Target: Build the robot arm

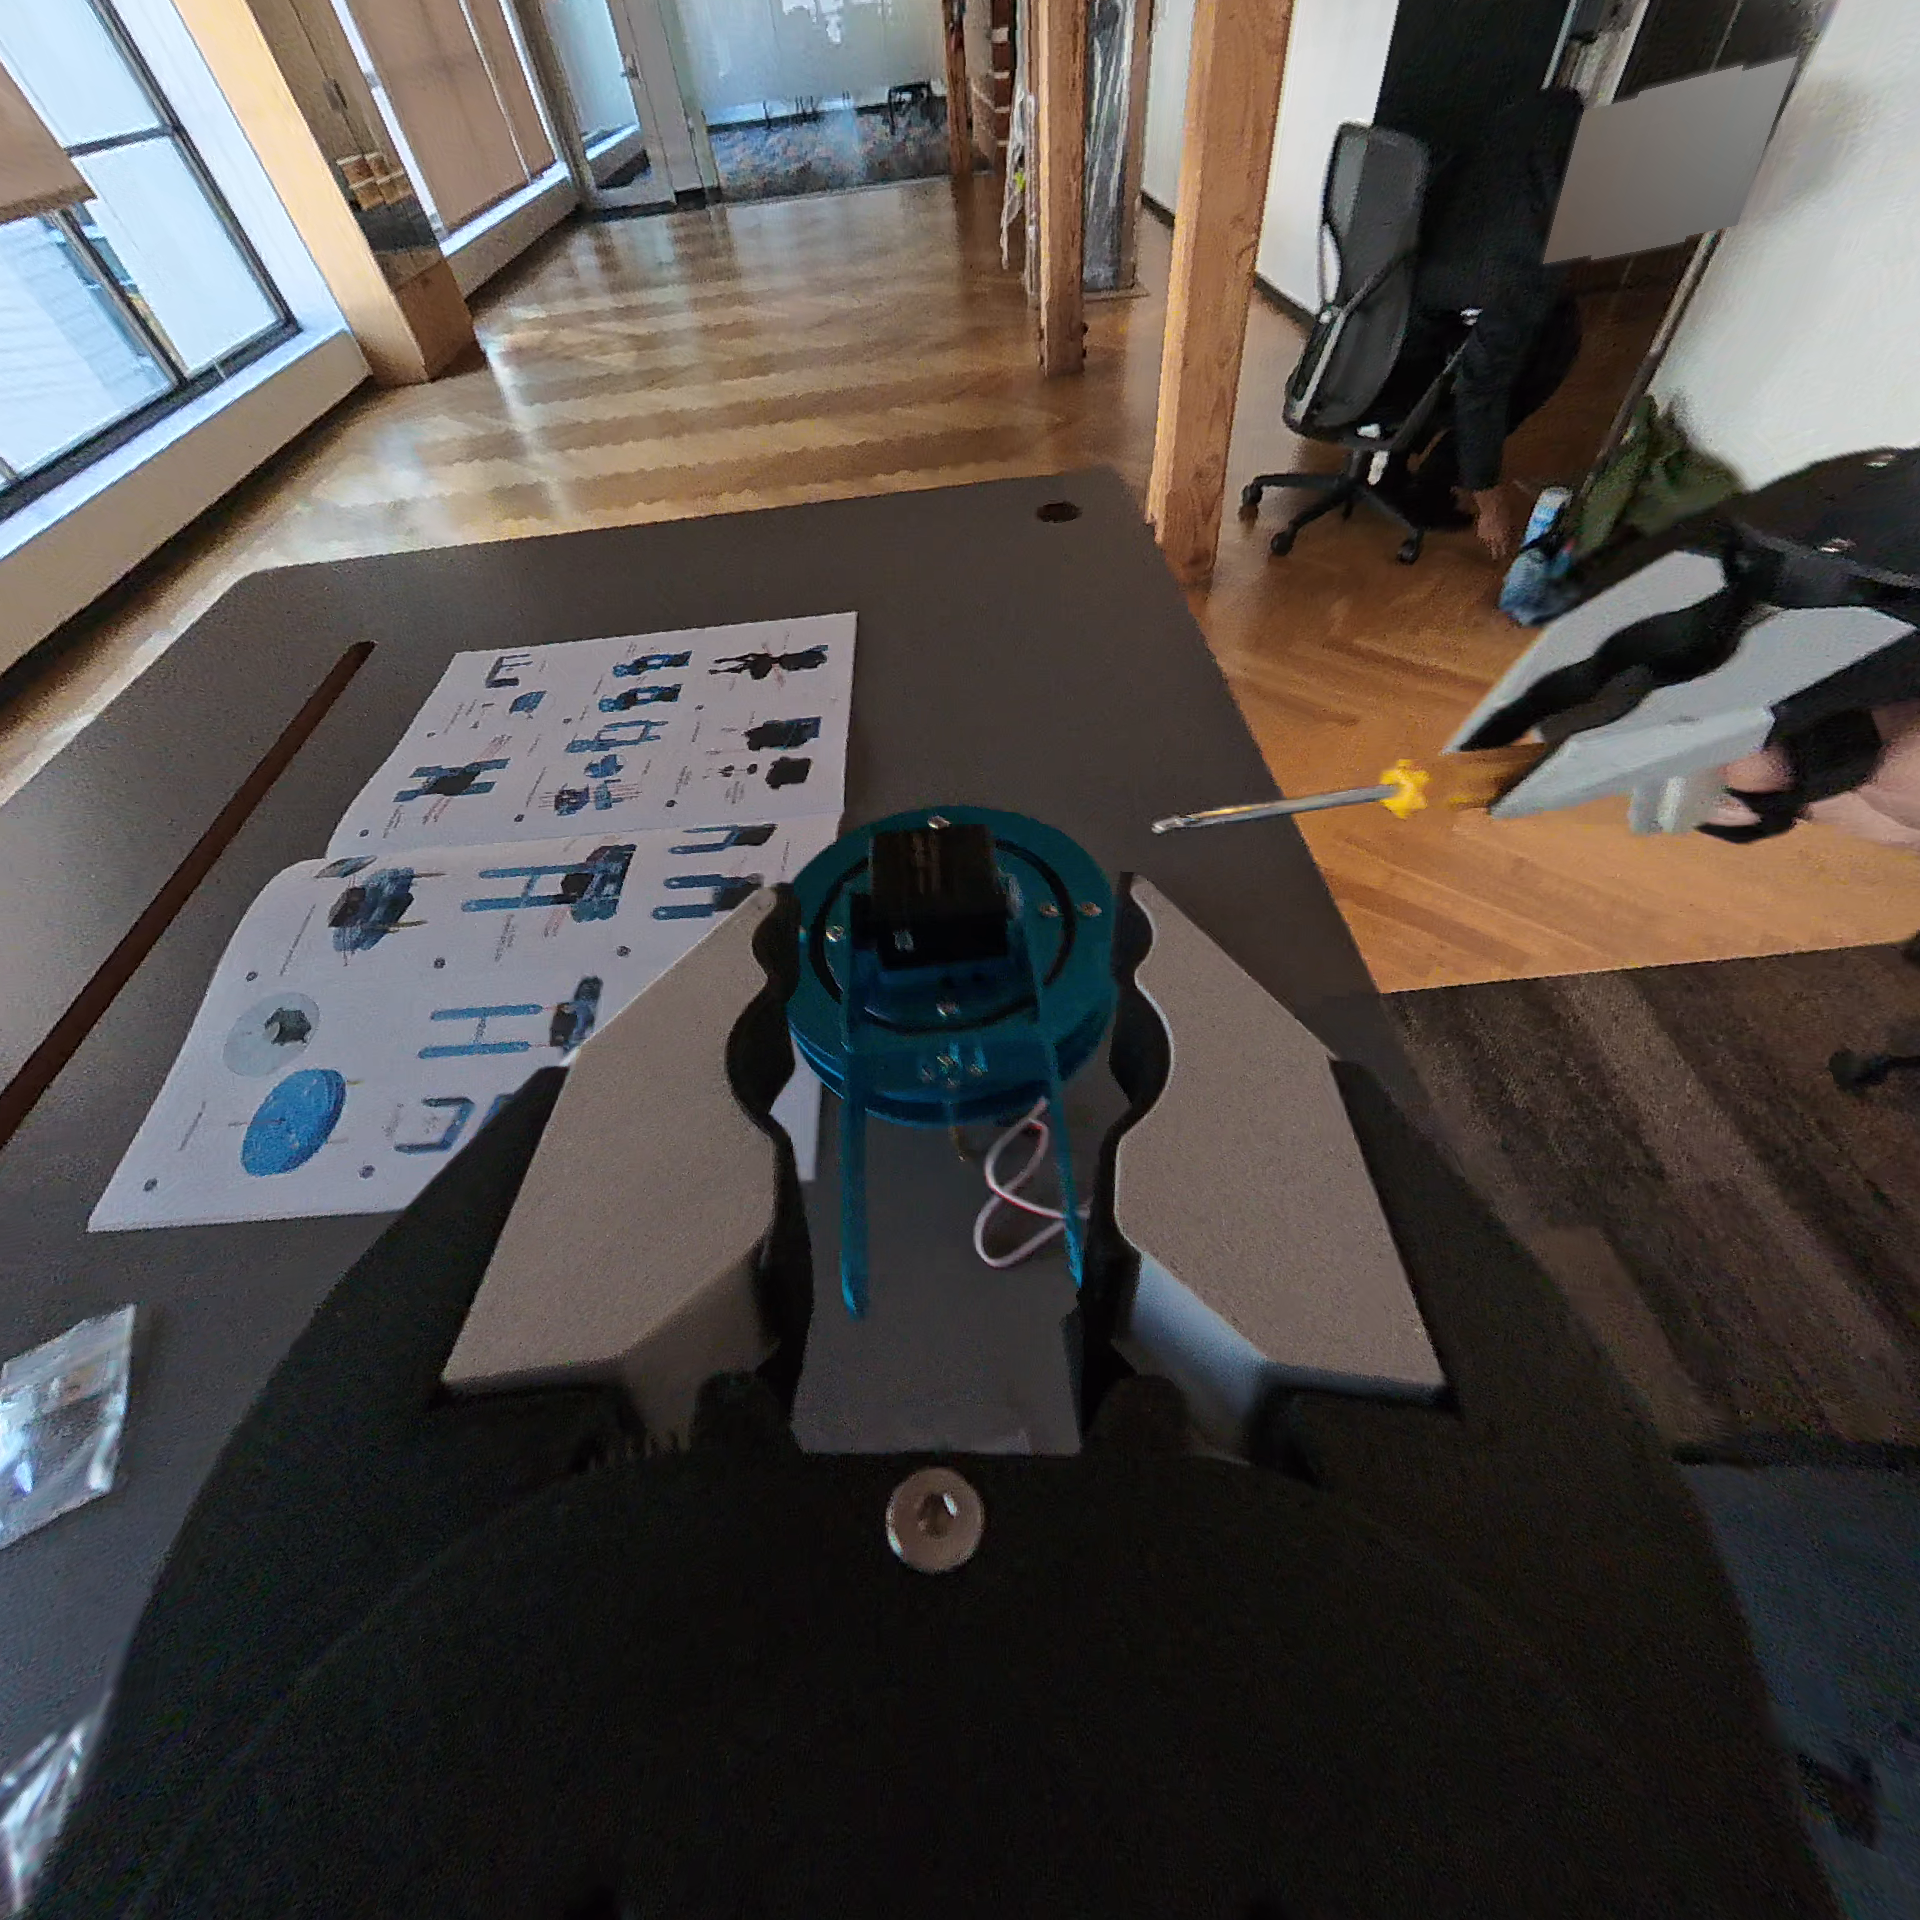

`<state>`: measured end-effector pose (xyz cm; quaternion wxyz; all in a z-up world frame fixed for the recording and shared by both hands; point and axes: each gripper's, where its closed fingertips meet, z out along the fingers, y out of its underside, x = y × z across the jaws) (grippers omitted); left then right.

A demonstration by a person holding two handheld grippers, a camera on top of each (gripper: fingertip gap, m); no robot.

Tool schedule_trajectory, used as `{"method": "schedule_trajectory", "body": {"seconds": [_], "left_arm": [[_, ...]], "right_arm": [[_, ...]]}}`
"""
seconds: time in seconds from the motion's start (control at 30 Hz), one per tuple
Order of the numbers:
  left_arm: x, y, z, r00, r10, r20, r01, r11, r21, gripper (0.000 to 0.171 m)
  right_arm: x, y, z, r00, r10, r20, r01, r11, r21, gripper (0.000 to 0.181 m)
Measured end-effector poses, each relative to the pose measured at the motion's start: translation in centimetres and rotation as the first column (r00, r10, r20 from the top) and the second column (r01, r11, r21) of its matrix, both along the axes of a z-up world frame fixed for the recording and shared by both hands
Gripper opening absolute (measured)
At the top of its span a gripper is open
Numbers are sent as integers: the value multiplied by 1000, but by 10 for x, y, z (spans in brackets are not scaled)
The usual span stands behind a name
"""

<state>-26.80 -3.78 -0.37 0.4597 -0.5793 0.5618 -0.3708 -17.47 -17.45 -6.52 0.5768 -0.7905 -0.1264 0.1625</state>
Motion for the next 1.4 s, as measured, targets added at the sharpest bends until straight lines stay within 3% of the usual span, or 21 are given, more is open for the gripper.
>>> {"method": "schedule_trajectory", "body": {"seconds": [0.17,0.27,0.4,0.63,0.73,0.9,1.4], "left_arm": [[33,23,-19,997,42,-70,-46,997,-60,58],[40,24,-33,982,37,-183,-53,995,-81,73],[38,26,-35,967,84,-239,-91,996,-19,82],[26,19,-51,958,97,-271,-106,994,-17,86],[29,16,-51,959,87,-268,-103,994,-46,92],[30,22,-48,956,120,-268,-121,993,16,94],[34,19,-52,941,121,-316,-104,992,72,97]], "right_arm": [[21,8,-16,997,1,-74,0,1000,17,17],[24,12,-23,995,30,-99,-27,999,30,17],[25,14,-33,995,50,-90,-46,998,49,17],[19,17,-42,989,48,-137,-37,996,81,17],[19,17,-47,988,40,-152,-25,995,102,17],[19,18,-50,982,46,-185,-29,995,93,17],[22,16,-34,983,-9,-184,23,997,76,17]]}}
